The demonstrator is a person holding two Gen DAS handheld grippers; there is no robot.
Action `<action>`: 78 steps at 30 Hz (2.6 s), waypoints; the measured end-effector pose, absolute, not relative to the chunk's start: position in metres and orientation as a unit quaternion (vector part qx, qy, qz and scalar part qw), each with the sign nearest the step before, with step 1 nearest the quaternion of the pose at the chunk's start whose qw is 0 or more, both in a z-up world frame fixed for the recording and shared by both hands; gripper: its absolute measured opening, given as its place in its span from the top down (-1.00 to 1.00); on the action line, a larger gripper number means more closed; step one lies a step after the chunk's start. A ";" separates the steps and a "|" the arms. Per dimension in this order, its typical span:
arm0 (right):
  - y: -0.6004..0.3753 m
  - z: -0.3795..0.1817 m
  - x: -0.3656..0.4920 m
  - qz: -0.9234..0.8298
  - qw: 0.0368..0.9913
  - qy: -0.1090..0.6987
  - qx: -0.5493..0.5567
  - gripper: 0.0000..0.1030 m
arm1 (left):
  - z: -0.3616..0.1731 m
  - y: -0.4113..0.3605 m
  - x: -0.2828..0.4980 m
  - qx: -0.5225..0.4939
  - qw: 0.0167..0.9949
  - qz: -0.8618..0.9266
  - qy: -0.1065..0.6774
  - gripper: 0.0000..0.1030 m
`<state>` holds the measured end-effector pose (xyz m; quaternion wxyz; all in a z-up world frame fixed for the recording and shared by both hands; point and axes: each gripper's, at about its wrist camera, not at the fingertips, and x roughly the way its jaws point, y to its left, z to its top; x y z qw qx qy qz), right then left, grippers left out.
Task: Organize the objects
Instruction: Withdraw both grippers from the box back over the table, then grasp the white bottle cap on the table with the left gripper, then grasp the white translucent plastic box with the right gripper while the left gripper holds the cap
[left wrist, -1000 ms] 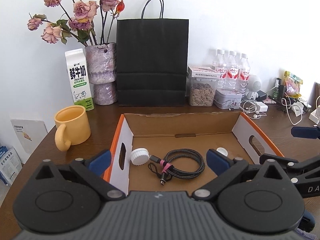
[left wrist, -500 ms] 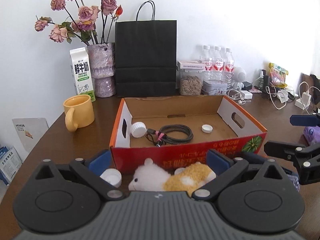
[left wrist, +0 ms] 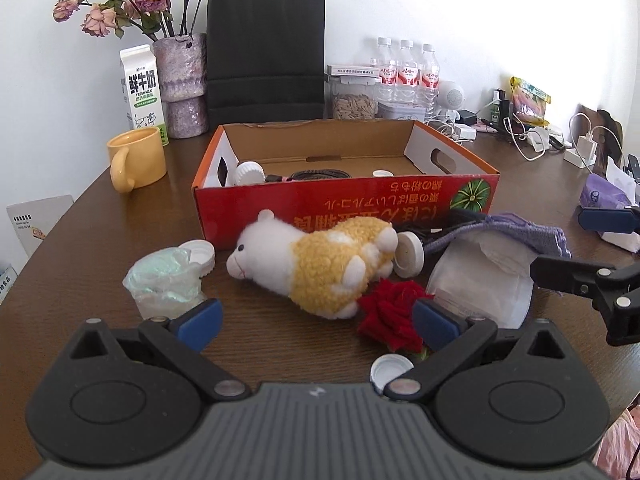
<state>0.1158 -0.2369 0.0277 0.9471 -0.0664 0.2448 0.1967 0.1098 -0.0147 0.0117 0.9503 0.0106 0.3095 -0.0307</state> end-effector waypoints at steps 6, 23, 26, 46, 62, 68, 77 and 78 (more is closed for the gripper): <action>-0.242 0.019 0.102 0.189 0.947 0.254 -0.055 -1.00 | 0.003 -0.018 0.098 0.013 0.945 -0.039 0.323 -1.00; -0.253 0.011 0.099 0.174 0.948 0.265 -0.042 -1.00 | -0.026 -0.047 0.110 0.038 0.929 -0.096 0.355 0.16; -0.253 0.010 0.099 0.175 0.947 0.265 -0.041 -1.00 | -0.025 -0.047 0.109 0.036 0.931 -0.097 0.349 0.43; -0.237 0.000 0.092 0.194 0.935 0.292 -0.055 -0.78 | -0.017 -0.018 0.095 0.006 0.940 -0.046 0.337 0.43; -0.188 -0.011 0.101 0.268 0.908 0.313 -0.077 0.13 | -0.013 0.001 0.084 -0.017 0.945 -0.032 0.325 0.43; -0.178 -0.008 0.099 0.283 0.905 0.306 -0.085 0.21 | -0.012 0.009 0.084 -0.025 0.946 -0.028 0.323 0.43; -0.174 -0.008 0.100 0.273 0.907 0.307 -0.092 0.29 | -0.014 0.013 0.084 -0.031 0.945 -0.029 0.324 0.43; -0.175 -0.007 0.100 0.268 0.910 0.304 -0.092 0.29 | -0.014 0.013 0.084 -0.031 0.945 -0.029 0.324 0.43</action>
